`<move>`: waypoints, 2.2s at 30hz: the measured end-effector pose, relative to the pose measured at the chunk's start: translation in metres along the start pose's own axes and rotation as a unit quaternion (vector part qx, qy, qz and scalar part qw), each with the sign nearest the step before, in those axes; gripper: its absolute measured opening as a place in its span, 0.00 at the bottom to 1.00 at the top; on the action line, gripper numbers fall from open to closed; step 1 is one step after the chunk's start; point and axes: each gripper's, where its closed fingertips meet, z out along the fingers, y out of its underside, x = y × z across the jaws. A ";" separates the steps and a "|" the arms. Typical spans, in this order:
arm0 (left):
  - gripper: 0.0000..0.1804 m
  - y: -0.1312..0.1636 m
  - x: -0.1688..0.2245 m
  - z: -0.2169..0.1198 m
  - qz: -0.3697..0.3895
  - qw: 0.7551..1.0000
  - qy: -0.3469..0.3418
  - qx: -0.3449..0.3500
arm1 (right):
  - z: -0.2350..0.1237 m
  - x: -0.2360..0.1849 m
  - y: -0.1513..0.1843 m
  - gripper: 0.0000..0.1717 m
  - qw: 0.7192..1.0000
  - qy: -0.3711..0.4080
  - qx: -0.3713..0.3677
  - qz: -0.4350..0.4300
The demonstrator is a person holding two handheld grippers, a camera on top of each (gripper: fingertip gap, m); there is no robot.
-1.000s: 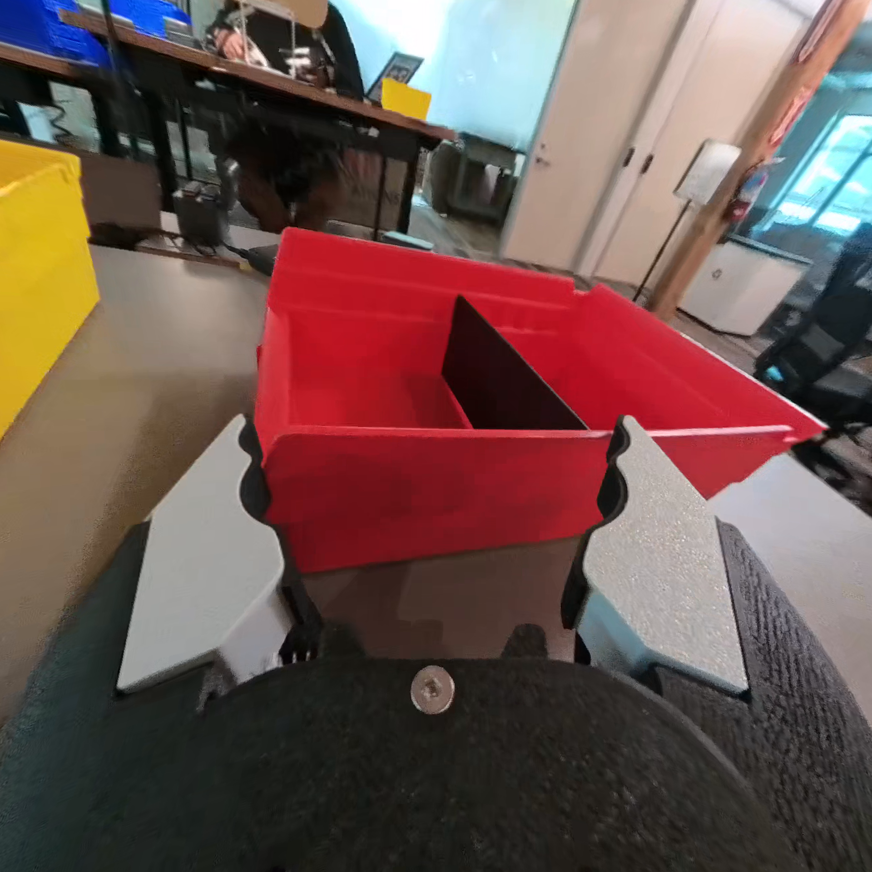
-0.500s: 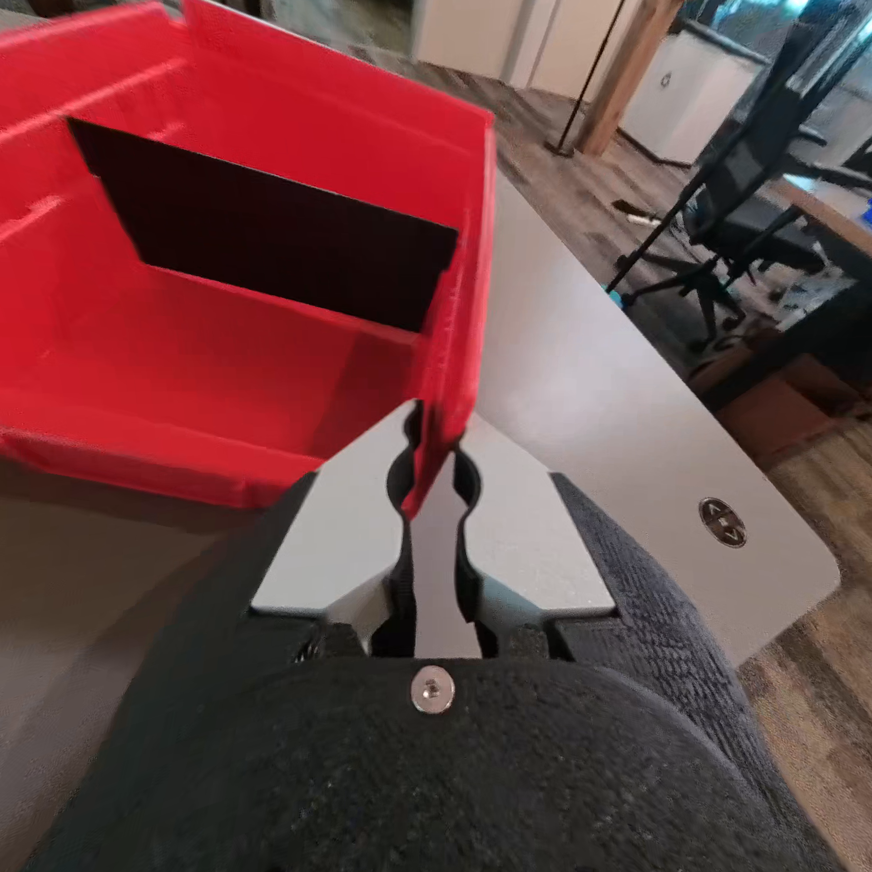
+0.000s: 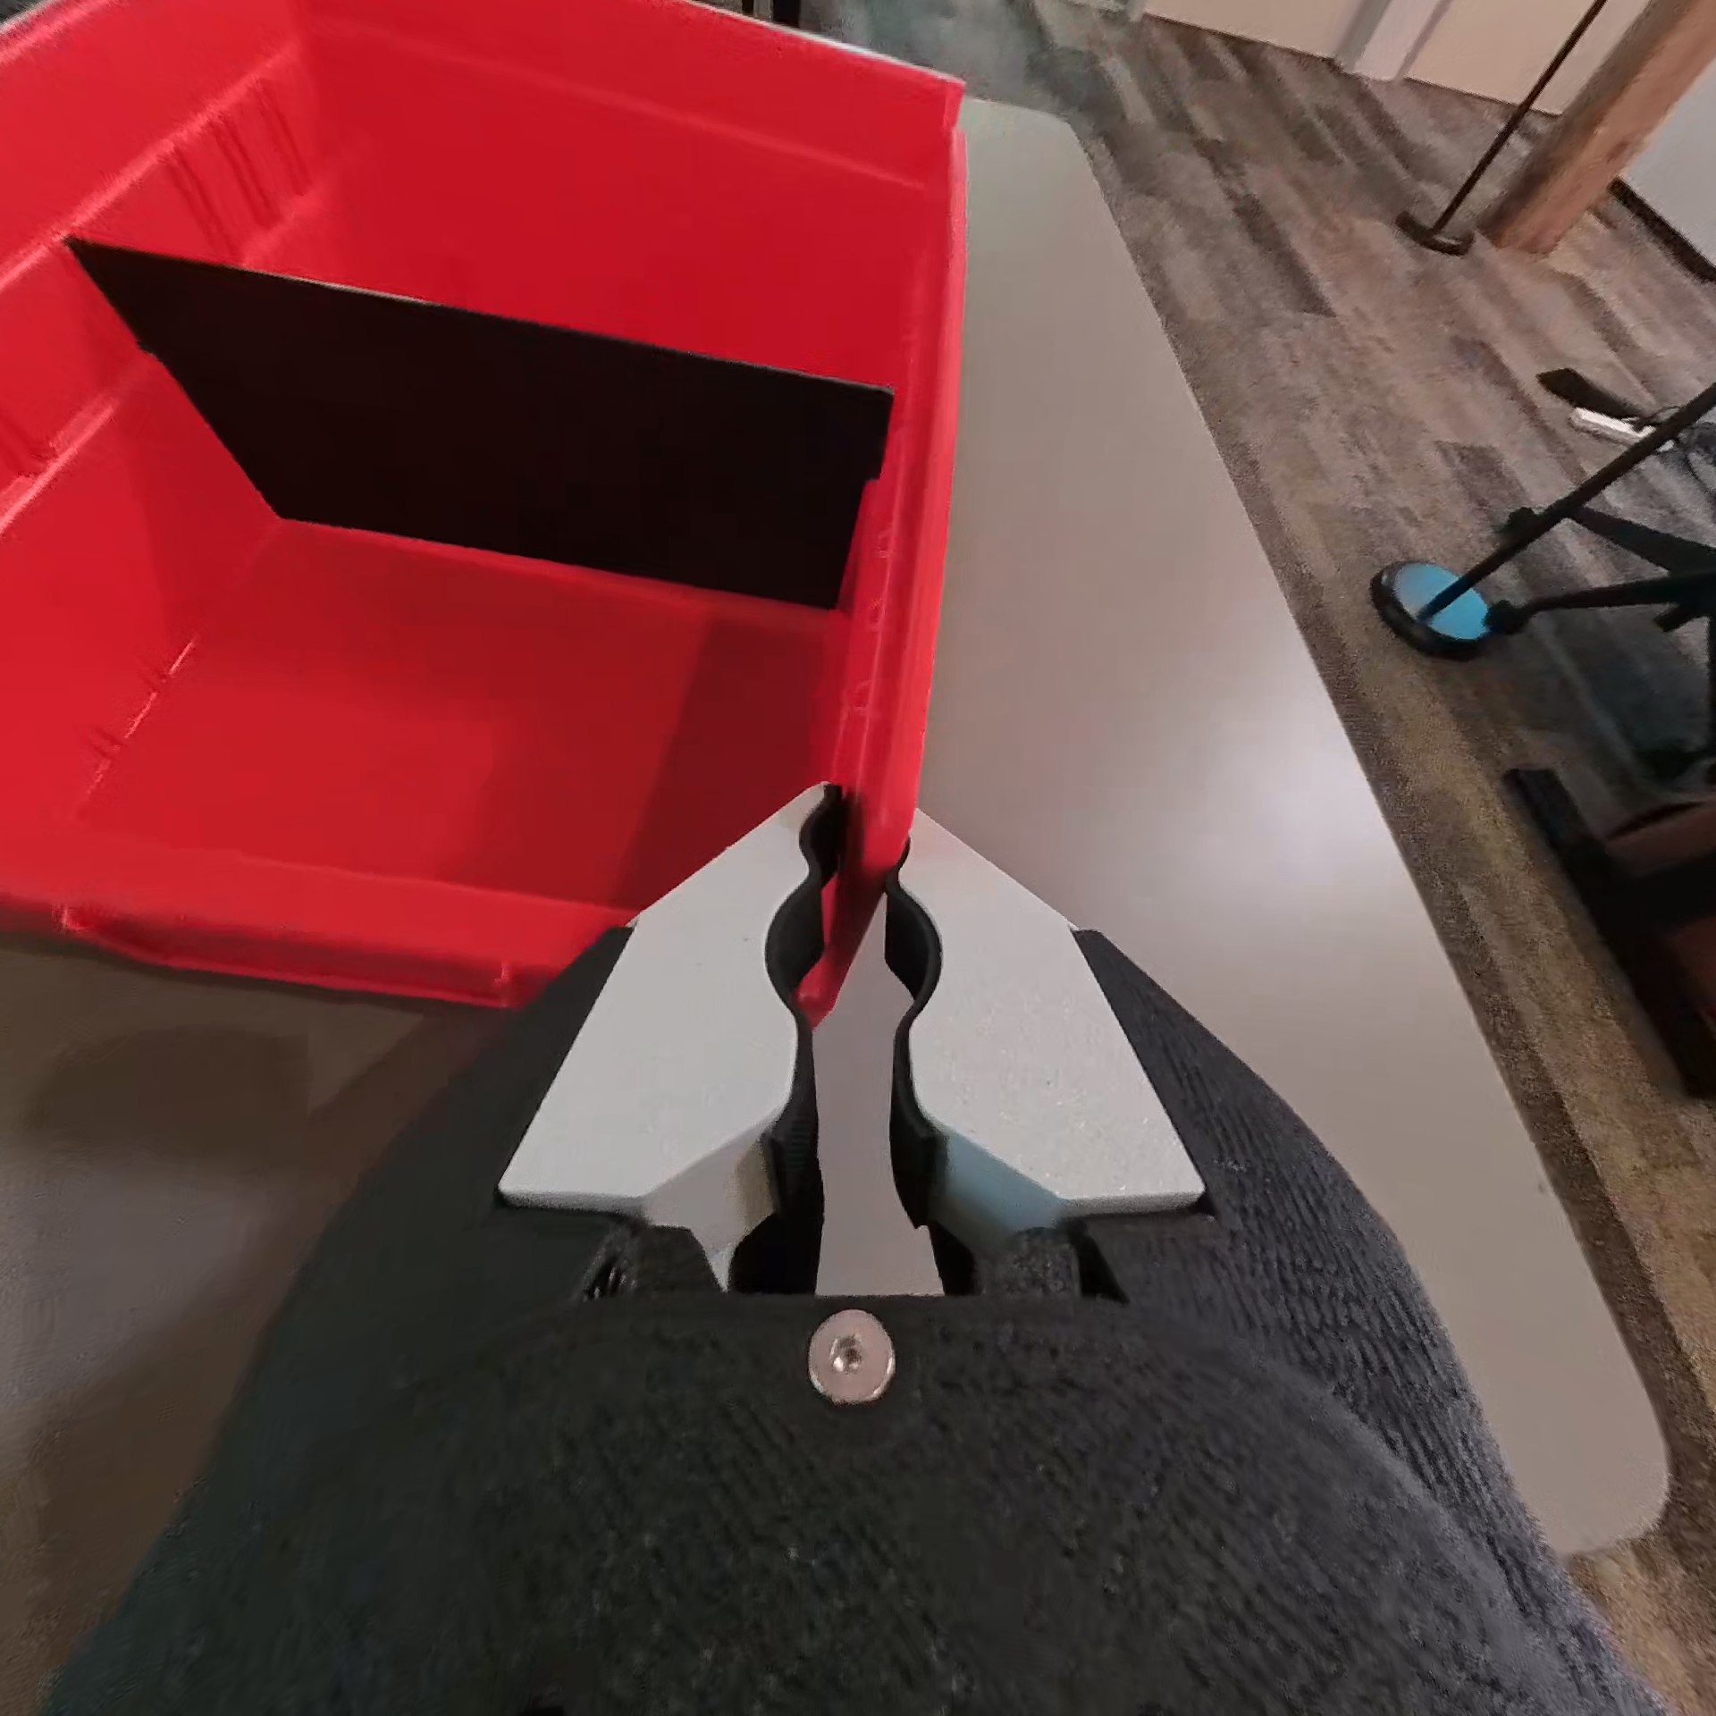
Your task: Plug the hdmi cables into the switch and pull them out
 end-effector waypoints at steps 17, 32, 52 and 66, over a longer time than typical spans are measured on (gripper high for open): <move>0.23 -0.141 0.040 -0.021 -0.032 0.978 0.160 0.127 | -0.110 -0.199 -0.213 0.23 0.884 -0.175 0.432 -0.028; 0.49 -0.086 0.092 0.145 -0.091 0.912 0.272 -0.292 | -0.004 -0.348 -0.154 0.16 0.856 -0.248 0.434 -0.132; 0.13 -0.063 0.122 0.130 -0.121 0.818 0.397 -0.397 | 0.024 -0.350 -0.137 0.14 0.884 -0.228 0.376 -0.159; 0.12 -0.191 0.108 0.050 0.008 0.950 0.309 -0.043 | 0.023 -0.357 -0.134 0.12 0.878 -0.216 0.380 -0.194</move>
